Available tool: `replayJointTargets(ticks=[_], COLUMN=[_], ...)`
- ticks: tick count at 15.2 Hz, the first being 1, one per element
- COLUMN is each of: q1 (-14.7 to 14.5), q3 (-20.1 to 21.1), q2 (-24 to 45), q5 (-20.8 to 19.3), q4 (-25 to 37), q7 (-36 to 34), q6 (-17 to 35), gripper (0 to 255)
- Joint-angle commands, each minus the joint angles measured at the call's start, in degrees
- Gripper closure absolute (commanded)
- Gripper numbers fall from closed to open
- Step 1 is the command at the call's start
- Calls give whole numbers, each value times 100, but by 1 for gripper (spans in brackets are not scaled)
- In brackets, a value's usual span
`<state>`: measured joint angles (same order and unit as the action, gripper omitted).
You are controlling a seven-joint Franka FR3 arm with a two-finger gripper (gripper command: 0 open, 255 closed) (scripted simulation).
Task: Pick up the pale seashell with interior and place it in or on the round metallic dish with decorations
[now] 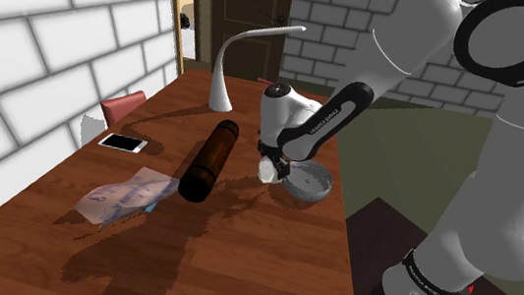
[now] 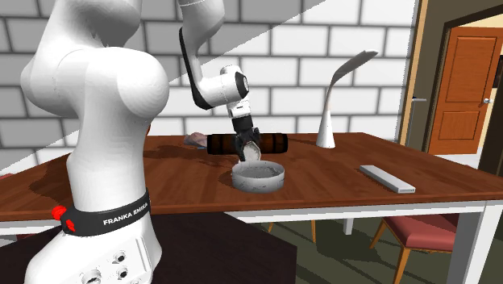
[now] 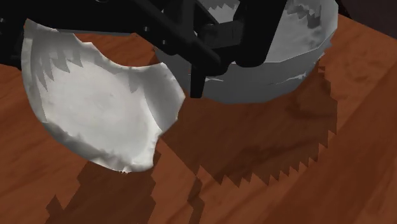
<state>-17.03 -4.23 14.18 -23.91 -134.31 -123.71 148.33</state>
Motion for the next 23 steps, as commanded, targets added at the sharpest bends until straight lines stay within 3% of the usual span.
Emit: replayJointTargets(ticks=[1,4,12,13,18,23], q1=[2,12,-46,-20,-24,-70], q3=[-39,-104,-160,-164,-194,-175], q2=[139,406,407,388,188,332], q5=[-91,-195,-162,-154,-215,-116], q4=[-15,22,19,11,-257,8], q7=[-37,-113,-90,-48,-83,-43], q6=[114,350,357,353,415,297], gripper=[0,0,0,255,255,255])
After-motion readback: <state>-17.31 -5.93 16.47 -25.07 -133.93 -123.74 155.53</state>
